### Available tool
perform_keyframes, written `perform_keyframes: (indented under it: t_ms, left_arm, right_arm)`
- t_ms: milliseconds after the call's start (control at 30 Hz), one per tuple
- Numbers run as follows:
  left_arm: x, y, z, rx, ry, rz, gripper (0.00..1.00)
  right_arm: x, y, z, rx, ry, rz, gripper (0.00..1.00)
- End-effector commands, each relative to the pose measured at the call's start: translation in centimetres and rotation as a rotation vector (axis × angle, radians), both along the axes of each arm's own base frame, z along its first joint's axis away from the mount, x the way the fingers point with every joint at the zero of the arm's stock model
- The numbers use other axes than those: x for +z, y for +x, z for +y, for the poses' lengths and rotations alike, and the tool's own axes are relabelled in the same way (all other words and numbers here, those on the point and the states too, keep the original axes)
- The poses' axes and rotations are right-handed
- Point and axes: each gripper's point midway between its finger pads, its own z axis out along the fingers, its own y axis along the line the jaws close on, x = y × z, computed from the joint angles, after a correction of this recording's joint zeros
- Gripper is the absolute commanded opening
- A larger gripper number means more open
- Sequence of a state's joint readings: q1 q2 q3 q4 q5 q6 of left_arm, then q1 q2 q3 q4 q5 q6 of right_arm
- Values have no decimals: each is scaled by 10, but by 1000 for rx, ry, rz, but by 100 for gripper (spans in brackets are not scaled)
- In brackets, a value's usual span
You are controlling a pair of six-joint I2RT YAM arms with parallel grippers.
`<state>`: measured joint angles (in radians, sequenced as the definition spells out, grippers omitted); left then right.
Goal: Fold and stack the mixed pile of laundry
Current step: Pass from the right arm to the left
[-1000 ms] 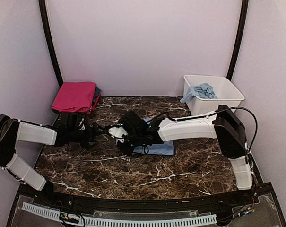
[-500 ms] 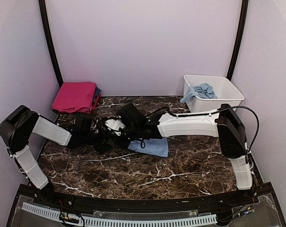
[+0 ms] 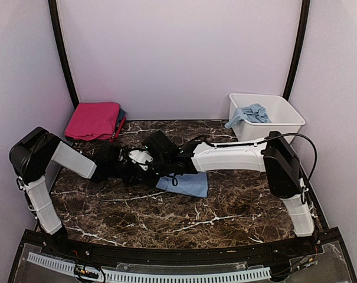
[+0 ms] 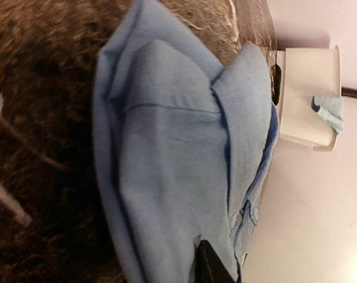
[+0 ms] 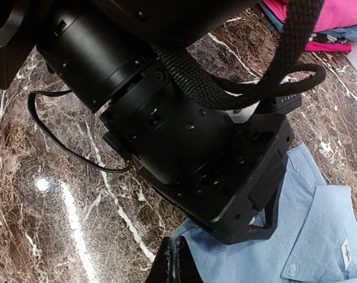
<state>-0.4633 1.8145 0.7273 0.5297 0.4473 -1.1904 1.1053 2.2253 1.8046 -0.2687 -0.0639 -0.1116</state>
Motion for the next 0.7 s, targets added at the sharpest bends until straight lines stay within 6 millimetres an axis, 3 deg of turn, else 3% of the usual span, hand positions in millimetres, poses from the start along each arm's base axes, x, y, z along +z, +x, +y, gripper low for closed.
perform_keyframes:
  t_ms: [0, 33, 133, 167, 233, 267, 433, 533, 567, 600, 667]
  left_arm:
    - [6, 8, -3, -17, 36, -36, 11]
    - [8, 10, -4, -36, 62, -46, 3]
    - [13, 16, 0, -82, 170, -78, 0]
    - [19, 21, 2, -112, 234, -105, 0]
    - [28, 29, 8, -147, 334, -141, 0]
    - [25, 24, 13, -168, 382, -113, 0]
    - [63, 60, 30, -234, 644, -258, 0]
    - [92, 83, 37, -261, 761, -312, 0]
    - [87, 90, 44, -276, 825, -314, 0]
    - [102, 101, 48, -262, 859, -328, 0]
    - [102, 117, 57, -276, 927, -321, 0]
  right_arm:
    - [25, 1, 14, 5, 88, -12, 1]
    - [27, 1, 11, -1, 89, -7, 3]
    - [44, -1, -1, -23, 117, 14, 16]
    - [50, 0, -8, -35, 132, 26, 23]
    - [66, 5, -25, -67, 173, 42, 50]
    - [74, 7, -34, -91, 197, 65, 58]
    - [96, 16, -85, -198, 251, 100, 90]
    - [104, 18, -116, -245, 267, 109, 98]
    - [105, 19, -126, -264, 268, 107, 99]
    - [104, 19, -134, -280, 266, 103, 99]
    - [103, 17, -149, -302, 262, 103, 99]
